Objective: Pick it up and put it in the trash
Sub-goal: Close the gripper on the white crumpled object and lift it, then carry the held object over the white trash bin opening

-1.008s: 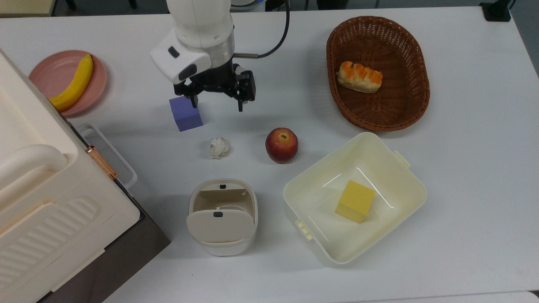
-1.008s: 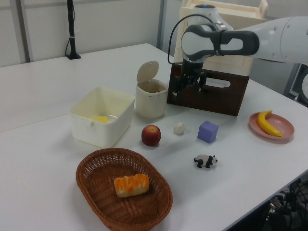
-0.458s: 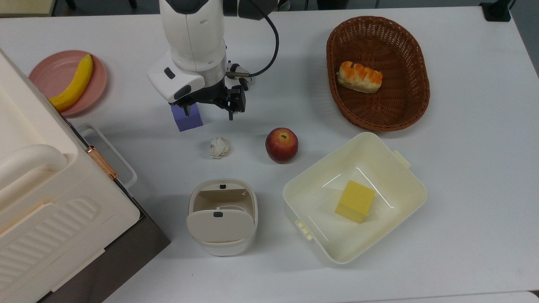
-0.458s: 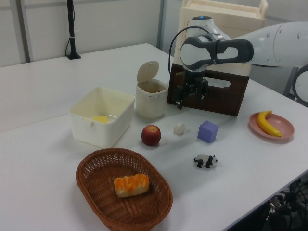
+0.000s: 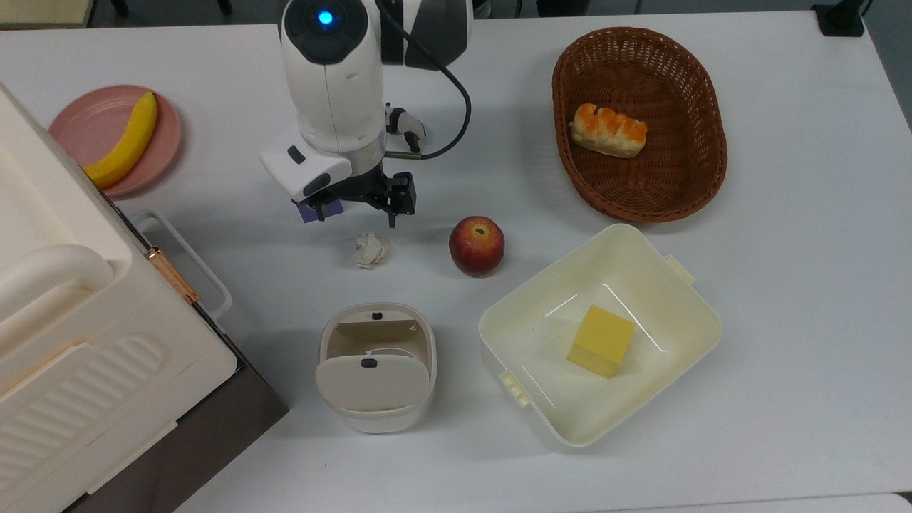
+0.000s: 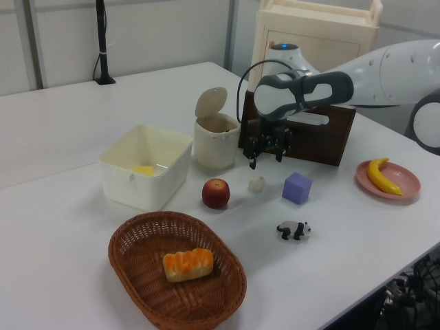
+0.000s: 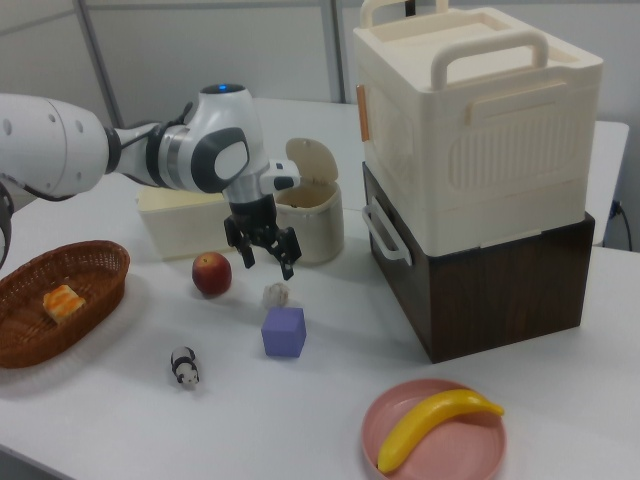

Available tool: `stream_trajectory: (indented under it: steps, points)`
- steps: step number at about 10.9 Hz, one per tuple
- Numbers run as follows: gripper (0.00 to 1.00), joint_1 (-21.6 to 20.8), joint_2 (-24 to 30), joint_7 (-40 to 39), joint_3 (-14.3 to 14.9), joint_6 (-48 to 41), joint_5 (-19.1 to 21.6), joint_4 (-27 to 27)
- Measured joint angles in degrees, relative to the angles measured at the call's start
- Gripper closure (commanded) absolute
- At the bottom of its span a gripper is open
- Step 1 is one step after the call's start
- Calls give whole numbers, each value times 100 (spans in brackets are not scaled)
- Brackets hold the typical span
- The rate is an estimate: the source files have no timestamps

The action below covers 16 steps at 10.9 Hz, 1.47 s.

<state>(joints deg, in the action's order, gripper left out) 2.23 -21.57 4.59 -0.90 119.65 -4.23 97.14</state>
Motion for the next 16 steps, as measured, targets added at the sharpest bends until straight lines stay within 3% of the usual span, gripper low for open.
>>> stream_trajectory:
  steps: [13,14,15,16]
  points:
    - [0,-33,-522,-3,-14,494,-219,70]
    - [30,-49,-530,-4,-21,499,-239,70]
    - [69,-66,-531,-4,-21,499,-250,70]
    - [87,-77,-531,-4,-21,500,-252,69]
